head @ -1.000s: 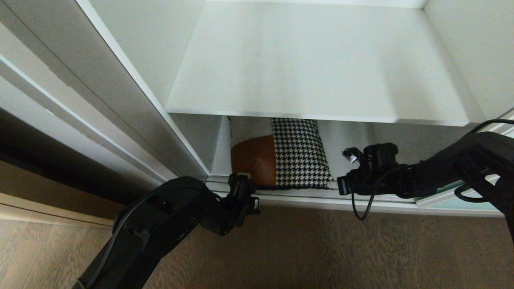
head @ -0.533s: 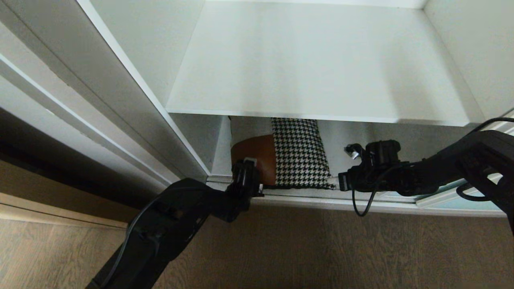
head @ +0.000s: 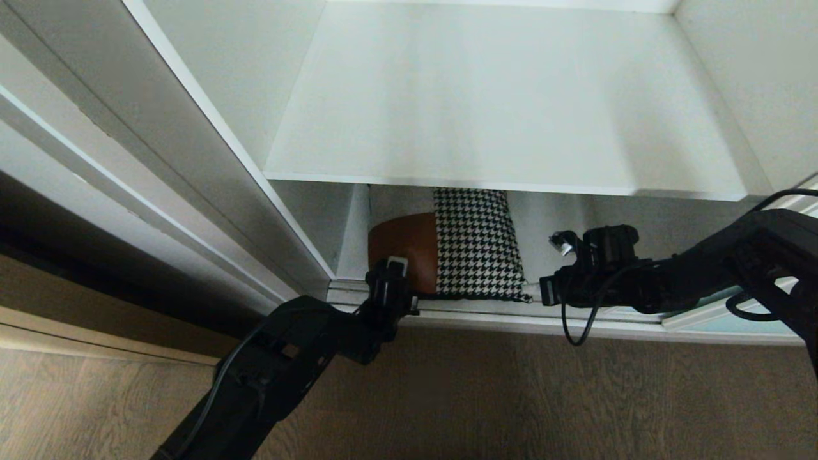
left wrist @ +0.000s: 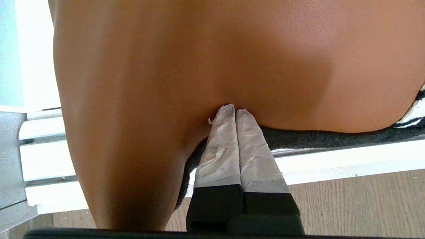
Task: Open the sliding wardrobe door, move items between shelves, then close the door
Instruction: Place the pillow on the lower shelf
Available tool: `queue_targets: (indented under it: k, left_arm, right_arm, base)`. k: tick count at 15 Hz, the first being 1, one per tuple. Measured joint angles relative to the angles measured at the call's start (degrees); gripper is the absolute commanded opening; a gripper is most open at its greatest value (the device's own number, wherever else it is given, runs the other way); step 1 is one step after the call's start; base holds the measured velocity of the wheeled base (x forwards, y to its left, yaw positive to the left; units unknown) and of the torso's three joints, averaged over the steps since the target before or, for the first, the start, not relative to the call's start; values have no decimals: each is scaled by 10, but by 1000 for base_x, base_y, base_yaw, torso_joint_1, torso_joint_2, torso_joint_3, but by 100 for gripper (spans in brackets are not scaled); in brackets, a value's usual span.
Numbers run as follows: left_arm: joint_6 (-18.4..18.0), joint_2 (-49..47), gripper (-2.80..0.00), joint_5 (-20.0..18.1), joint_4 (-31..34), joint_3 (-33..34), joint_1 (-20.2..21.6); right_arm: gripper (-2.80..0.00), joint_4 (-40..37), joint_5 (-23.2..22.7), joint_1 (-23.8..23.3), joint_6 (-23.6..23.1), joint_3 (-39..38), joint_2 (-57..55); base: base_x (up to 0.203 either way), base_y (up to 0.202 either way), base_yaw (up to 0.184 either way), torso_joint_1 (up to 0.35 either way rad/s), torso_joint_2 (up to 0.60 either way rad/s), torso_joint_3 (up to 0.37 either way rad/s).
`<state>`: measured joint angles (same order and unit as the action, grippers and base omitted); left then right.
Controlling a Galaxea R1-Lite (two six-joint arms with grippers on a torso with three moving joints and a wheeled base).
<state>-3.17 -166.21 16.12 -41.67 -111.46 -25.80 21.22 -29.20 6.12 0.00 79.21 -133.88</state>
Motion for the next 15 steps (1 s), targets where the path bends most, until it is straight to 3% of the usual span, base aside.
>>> queue_targets:
  k: [3, 7, 15]
  left_arm:
    - [-7, -4, -280, 2, -11, 0, 1]
    - [-21, -17, -280, -6, -80, 0, 1]
    - [-21, -24, -280, -7, -89, 1, 4]
  right_arm:
    - [-280, 0, 0, 0, 0, 0, -3]
    - [-280, 4, 0, 1, -2, 3, -10]
    - [-280, 12, 1, 1, 0, 5, -17]
  base:
    - [0, 0, 0, 0, 0, 0]
    - [0, 0, 0, 0, 0, 0]
    - [0, 0, 0, 0, 0, 0]
